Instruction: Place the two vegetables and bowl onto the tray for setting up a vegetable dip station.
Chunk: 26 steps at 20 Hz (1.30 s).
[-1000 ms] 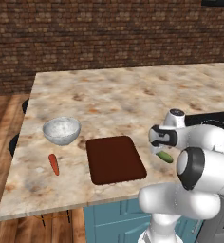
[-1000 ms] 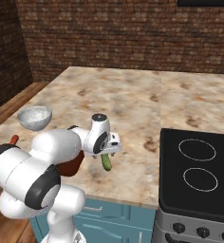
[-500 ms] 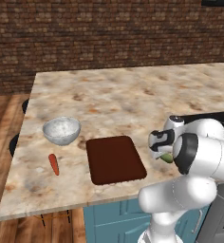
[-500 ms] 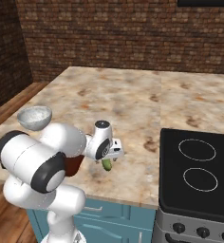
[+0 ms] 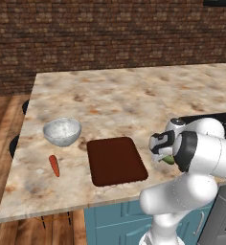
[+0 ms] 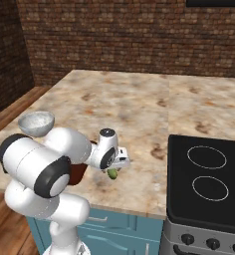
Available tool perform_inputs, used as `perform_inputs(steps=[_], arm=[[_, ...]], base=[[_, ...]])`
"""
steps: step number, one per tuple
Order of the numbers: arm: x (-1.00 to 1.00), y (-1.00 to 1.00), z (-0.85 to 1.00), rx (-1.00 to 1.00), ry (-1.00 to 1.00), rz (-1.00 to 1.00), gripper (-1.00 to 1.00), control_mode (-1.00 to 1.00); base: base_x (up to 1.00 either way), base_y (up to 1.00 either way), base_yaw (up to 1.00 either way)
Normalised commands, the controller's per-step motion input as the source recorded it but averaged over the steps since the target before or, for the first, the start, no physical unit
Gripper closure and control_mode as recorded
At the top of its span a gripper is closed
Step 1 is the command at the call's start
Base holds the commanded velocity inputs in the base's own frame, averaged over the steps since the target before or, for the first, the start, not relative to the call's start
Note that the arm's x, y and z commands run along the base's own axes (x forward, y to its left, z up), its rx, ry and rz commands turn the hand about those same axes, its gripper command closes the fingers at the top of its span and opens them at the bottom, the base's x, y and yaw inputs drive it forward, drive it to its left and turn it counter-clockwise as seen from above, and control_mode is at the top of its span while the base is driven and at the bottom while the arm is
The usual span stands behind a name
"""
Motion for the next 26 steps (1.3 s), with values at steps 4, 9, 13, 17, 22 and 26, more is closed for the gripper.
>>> perform_inputs(steps=[4,9,13,17,22,26], arm=[[0.0,-0.04,0.03,0.0,0.0,0.02,1.0,-1.0],[0.23,0.03,0.46,0.0,0.0,0.0,1.0,-1.0],[0.12,0.05,0.74,0.0,0.0,0.0,1.0,-1.0],[0.0,0.0,0.84,0.0,0.0,0.04,1.0,-1.0],[0.0,0.0,0.76,0.0,0.0,0.11,1.0,-1.0],[0.0,0.11,0.43,0.0,0.0,0.21,1.0,-1.0]], base=[[0.0,0.0,0.0],[0.0,0.0,0.0],[0.0,0.0,0.0],[0.0,0.0,0.0],[0.0,0.0,0.0],[0.0,0.0,0.0]])
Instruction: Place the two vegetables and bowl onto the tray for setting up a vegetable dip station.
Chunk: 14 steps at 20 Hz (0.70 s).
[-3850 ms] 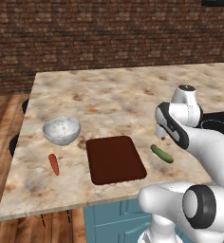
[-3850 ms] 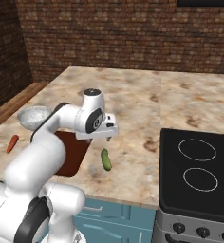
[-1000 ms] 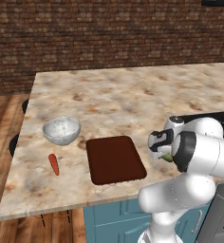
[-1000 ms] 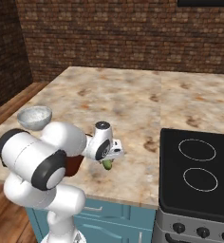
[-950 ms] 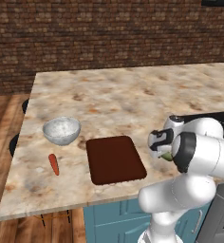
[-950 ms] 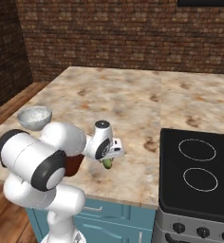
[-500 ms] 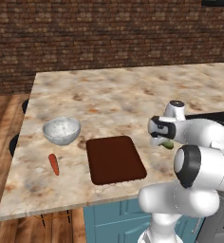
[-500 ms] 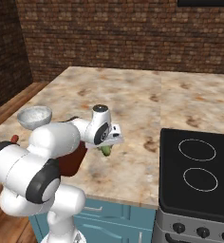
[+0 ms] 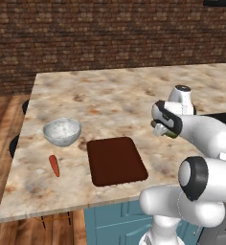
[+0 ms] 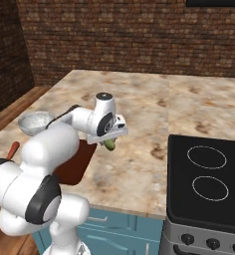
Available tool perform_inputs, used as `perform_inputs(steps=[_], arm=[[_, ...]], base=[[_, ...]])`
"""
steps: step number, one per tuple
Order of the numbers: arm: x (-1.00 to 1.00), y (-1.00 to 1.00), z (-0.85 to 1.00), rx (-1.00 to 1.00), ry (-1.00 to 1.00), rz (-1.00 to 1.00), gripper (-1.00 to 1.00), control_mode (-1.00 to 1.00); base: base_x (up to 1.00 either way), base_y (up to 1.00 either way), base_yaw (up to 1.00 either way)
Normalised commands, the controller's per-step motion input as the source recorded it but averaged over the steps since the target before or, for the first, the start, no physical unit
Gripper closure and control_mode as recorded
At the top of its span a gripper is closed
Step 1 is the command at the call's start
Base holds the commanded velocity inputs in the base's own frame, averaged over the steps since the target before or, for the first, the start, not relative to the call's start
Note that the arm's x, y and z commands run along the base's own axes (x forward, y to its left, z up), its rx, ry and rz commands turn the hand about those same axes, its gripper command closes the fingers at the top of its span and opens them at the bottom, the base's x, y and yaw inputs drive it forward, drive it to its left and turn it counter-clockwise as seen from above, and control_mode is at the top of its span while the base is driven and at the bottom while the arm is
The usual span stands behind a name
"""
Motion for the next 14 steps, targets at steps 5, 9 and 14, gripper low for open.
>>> perform_inputs(steps=[5,9,14], arm=[[0.02,0.35,0.2,0.0,0.0,0.29,1.0,-1.0],[0.04,0.56,0.03,-0.02,0.0,0.27,1.0,-1.0],[0.1,0.74,0.0,-0.09,0.0,0.25,1.0,-1.0]], base=[[0.0,0.0,0.0],[0.0,0.0,0.0],[0.0,0.0,0.0]])
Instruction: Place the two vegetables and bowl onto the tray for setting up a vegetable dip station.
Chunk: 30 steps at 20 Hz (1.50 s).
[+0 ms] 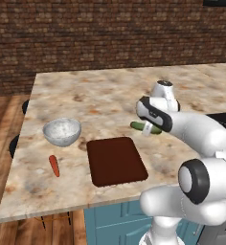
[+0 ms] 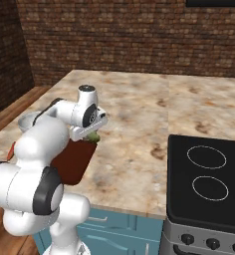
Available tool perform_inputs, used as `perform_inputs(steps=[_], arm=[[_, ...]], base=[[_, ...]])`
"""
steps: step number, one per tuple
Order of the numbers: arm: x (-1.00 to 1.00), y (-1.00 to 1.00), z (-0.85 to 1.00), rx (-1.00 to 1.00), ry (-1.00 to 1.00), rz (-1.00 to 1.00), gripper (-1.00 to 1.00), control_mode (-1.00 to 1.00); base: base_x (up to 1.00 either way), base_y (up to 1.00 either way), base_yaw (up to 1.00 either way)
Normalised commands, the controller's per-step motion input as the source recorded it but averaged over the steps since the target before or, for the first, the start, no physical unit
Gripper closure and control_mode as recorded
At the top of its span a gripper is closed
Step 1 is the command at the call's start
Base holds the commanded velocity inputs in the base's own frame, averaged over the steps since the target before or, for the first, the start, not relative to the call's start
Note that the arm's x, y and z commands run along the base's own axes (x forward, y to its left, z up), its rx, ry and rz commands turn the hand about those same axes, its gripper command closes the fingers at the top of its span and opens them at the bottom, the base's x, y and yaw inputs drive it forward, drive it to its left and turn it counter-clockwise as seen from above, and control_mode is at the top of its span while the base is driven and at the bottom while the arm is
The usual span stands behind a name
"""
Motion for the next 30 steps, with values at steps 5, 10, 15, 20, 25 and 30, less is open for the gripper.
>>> perform_inputs(steps=[5,10,15,20,25,30], arm=[[0.2,0.8,0.0,-0.09,0.0,0.23,1.0,-1.0],[0.21,0.72,0.0,-0.03,0.0,0.19,1.0,-1.0],[0.45,0.29,-0.07,0.0,0.0,0.19,1.0,-1.0],[0.39,0.09,-0.24,0.0,0.0,0.17,1.0,-1.0],[0.37,0.07,-0.46,0.0,0.0,0.14,1.0,-1.0],[0.28,0.04,-0.55,0.0,0.0,0.08,1.0,-1.0]], base=[[0.0,0.0,0.0],[0.0,0.0,0.0],[0.0,0.0,0.0],[0.0,0.0,0.0],[0.0,0.0,0.0],[0.0,0.0,0.0]])
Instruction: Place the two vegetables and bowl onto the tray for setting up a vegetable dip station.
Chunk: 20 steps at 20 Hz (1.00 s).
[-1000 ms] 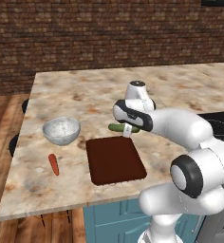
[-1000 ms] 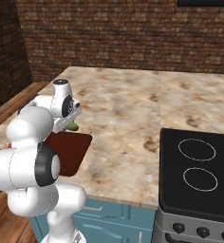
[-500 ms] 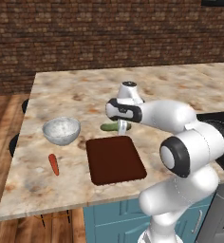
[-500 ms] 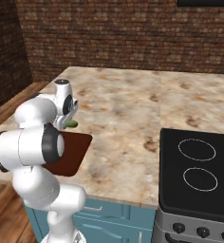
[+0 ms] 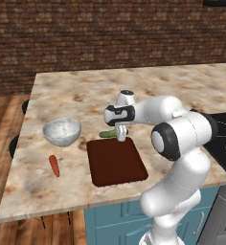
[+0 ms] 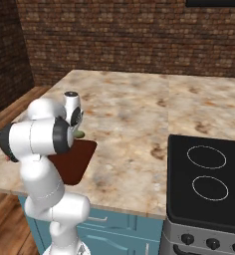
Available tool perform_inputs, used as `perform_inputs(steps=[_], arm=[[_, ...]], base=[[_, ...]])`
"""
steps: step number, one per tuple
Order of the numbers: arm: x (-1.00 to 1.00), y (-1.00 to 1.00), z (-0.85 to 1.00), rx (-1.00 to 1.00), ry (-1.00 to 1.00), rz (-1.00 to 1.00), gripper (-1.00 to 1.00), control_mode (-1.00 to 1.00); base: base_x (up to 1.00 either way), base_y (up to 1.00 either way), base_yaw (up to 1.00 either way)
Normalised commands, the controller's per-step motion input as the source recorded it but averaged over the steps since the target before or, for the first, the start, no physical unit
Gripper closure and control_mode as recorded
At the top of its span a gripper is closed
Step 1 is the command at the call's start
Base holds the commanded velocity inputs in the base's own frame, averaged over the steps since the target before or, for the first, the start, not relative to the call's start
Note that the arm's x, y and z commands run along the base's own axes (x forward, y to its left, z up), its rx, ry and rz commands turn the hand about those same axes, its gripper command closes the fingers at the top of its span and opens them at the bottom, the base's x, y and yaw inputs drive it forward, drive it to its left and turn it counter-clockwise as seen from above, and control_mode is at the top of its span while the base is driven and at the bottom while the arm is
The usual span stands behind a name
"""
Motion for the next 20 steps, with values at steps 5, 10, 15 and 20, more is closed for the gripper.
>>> perform_inputs(steps=[5,10,15,20], arm=[[0.24,0.09,-0.48,0.0,0.0,0.06,1.0,-1.0],[0.14,0.08,-0.31,0.0,0.0,0.06,1.0,-1.0],[0.01,0.0,-0.22,0.0,0.0,0.06,1.0,-1.0],[0.0,0.01,-0.24,0.0,0.0,0.06,1.0,-1.0]], base=[[0.0,0.0,0.0],[0.0,0.0,0.0],[0.0,0.0,0.0],[0.0,0.0,0.0]])
